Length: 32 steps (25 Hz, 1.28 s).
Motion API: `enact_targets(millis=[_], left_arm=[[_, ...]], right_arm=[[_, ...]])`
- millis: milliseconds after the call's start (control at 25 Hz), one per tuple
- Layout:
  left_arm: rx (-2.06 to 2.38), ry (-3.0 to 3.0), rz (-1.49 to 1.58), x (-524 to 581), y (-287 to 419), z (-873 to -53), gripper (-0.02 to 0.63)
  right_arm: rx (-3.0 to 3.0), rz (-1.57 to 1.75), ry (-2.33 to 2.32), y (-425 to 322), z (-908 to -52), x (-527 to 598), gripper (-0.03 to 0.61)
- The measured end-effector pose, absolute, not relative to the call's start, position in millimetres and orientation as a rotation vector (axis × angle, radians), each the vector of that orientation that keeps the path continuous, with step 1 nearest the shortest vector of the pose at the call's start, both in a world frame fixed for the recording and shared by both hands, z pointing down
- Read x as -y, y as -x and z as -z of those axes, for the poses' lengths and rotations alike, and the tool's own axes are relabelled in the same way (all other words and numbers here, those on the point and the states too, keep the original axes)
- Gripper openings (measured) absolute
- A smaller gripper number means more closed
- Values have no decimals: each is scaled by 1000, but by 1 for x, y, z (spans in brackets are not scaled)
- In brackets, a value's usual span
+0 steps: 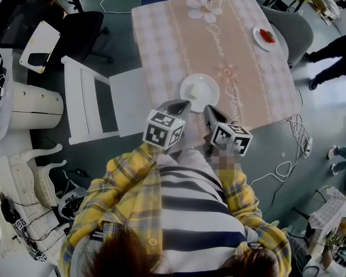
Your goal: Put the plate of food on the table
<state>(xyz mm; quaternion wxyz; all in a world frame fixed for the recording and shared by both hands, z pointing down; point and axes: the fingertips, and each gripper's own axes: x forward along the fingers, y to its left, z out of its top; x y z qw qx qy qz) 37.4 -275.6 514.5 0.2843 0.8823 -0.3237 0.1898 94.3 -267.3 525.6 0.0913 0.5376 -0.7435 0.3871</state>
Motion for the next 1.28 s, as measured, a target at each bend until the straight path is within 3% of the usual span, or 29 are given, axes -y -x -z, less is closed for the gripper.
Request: enact_targets(millis=[1280], left_arm=[[804, -2383, -399, 153, -33, -511, 3]], right_arm=[[2186, -1133, -1794, -88, -515, 133, -2]])
